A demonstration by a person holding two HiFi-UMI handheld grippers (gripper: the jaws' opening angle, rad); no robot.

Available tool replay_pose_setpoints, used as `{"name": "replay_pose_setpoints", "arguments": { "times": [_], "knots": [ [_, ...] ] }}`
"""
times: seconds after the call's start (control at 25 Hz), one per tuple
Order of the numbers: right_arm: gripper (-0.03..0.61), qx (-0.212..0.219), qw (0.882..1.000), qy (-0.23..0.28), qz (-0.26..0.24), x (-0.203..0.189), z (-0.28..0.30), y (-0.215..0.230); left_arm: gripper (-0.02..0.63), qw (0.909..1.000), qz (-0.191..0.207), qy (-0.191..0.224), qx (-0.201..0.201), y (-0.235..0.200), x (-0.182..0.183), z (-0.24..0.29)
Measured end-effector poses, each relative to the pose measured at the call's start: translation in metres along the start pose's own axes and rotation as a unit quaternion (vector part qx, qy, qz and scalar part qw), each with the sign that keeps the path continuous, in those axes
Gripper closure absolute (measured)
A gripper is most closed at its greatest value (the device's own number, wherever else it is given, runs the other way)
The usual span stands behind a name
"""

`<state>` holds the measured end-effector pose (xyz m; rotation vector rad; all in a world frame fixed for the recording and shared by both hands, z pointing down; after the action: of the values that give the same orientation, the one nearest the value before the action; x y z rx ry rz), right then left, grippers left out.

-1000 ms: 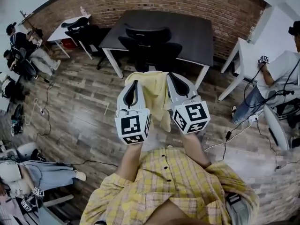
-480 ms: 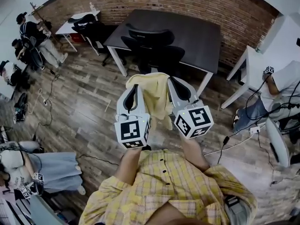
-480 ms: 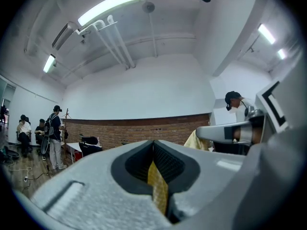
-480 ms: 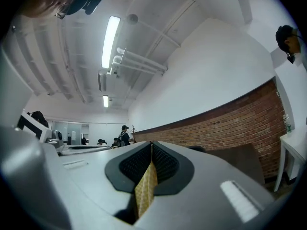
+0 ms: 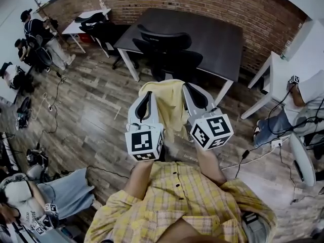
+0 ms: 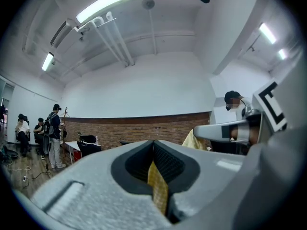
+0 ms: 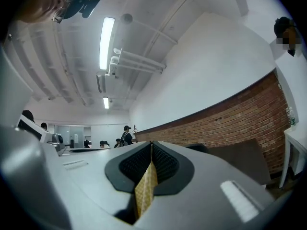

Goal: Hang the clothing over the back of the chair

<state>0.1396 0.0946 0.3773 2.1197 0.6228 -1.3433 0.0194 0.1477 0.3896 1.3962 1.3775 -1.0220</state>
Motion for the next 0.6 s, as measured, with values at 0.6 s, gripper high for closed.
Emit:
{"name": "replay_pose_setpoints", "arguments": {
  "times": [0.6],
  "knots": [
    [0.564,0.001,0.999,0.007,-0.036,-0.014,0.113,0.034,0.609,0.999,-0.037,0.024,-0.007,-0.072,-0.013,0.109]
  ]
}}
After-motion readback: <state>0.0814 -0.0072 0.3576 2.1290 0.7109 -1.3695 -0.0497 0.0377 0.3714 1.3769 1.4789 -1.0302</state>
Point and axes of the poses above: the fingertips, and each gripper's own axes: z forward along the fingers, y to its right, x out of its top, the point moved 3 cm from there along -z, backward along the fingers, and after that the axes turned 15 degrees about y, right-handed, at the moved point
